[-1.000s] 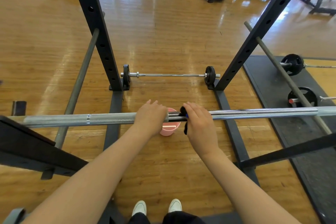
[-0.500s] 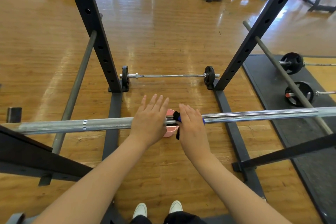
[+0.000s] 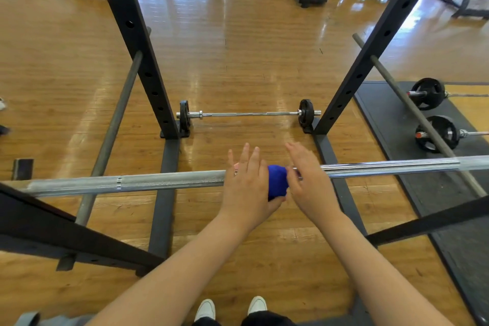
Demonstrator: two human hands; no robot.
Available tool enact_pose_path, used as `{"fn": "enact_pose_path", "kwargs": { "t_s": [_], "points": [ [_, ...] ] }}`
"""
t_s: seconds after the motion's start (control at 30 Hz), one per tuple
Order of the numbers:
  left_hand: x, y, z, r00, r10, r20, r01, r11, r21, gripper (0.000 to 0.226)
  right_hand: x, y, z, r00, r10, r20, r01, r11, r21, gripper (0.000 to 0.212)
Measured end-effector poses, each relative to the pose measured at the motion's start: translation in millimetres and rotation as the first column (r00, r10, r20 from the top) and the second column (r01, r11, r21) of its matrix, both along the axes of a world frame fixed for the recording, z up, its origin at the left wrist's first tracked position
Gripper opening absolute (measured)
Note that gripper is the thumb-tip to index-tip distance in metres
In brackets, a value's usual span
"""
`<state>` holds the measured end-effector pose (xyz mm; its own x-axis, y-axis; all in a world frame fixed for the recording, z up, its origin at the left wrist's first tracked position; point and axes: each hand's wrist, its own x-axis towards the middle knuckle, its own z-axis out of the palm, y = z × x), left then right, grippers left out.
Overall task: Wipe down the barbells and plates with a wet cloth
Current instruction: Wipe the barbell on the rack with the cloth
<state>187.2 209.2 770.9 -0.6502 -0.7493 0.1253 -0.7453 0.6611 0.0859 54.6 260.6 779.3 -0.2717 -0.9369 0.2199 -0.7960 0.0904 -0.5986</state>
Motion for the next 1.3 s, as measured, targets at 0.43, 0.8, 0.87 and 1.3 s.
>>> {"fn": "enact_pose_path", "kwargs": {
  "t_s": [0.43,0.8,0.87,1.3],
  "points": [
    [22,-13,-2,0.993,0.015,0.113,-0.006,0.997,-0.074,0.056,-77,-2,-3,0.824,0.399,-0.403,-0.249,0.893,0.375,0.087],
    [-8,5,-14,1.0,-0.006,0.016,0.009,0.985,-0.174,0.071,-81,-1,1,0.935,0.286,-0.208,-0.225,0.935,0.274,0.064],
    [6,3,-16,1.0,0.022,-0.001,-0.022,0.978,-0.207,0.071,-81,-1,1,0.934,0.293,-0.203,-0.231,0.932,0.279,0.061],
    [-27,8,-12,0.995,-0.1,-0.004,0.097,0.975,-0.199,0.061,-79,-4,13,0.874,0.409,-0.26,-0.265,0.852,0.451,0.075]
  ]
}}
